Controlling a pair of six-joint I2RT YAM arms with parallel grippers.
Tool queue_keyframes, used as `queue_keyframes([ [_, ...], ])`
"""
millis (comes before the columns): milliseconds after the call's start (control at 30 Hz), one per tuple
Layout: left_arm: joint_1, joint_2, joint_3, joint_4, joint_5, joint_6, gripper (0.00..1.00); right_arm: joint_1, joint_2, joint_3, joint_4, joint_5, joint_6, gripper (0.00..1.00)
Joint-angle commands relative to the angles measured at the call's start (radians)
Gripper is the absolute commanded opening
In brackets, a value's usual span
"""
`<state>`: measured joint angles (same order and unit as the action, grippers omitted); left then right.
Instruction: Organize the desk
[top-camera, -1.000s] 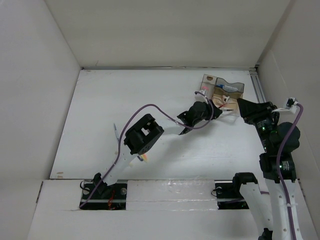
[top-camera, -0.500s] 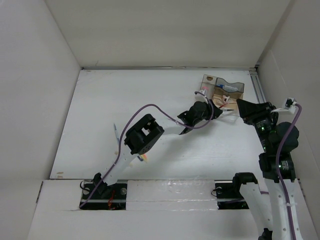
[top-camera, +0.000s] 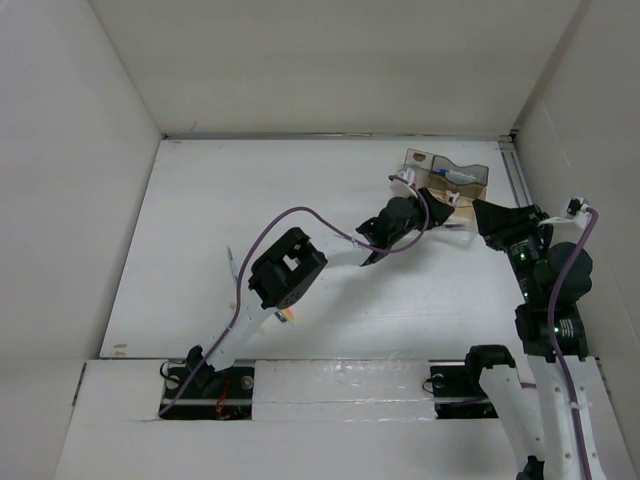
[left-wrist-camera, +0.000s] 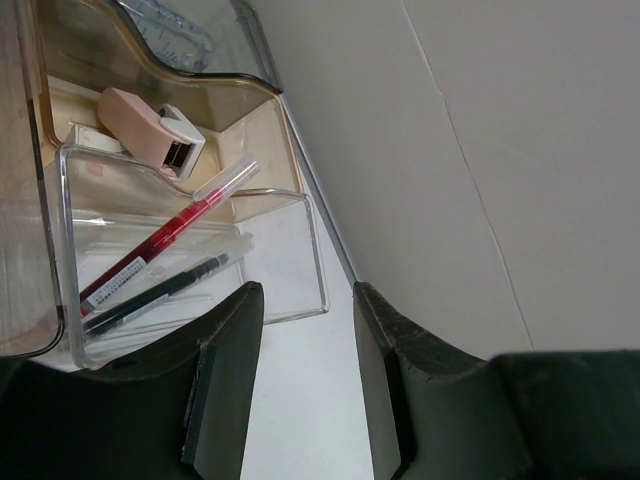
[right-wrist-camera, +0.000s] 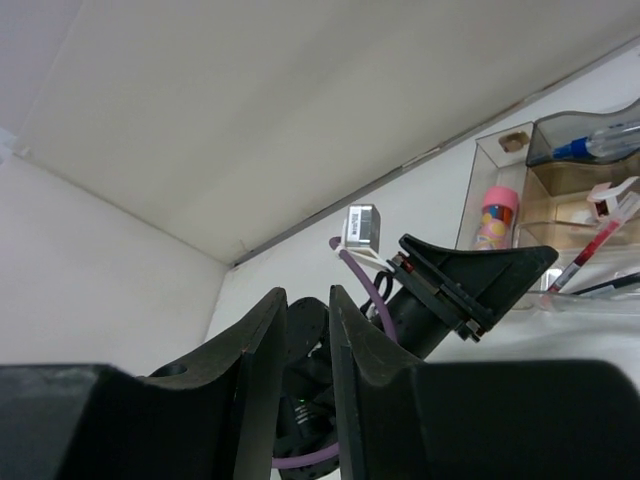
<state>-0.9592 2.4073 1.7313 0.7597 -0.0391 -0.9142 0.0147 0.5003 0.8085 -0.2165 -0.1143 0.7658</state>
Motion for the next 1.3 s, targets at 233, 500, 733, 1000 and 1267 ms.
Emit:
queue_keyframes([
  [233,0.039,-0.194,-0.16,0.138,0.019,0.046,0.37,0.008,0.075,-0.049,0.069,0.091,-0.01,0.0],
  [500,0.039,-0.46,-0.433,0.237,-0.018,0.193,0.36,0.008,0.296,-0.075,0.109,0.127,-0.006,0.02],
  [733,0.01,-0.779,-0.708,0.303,-0.146,0.347,0.36,0.126,0.343,-0.144,0.307,-0.042,-0.012,0.0],
  [1000,-0.001,-1.065,-0.803,0.187,-0.313,0.482,0.37,0.441,0.452,-0.065,0.261,0.108,-0.071,0.0],
  [1267,0.229,-1.342,-1.003,0.136,-0.323,0.258,0.35,0.714,0.657,0.003,0.263,0.074,-0.23,0.21],
])
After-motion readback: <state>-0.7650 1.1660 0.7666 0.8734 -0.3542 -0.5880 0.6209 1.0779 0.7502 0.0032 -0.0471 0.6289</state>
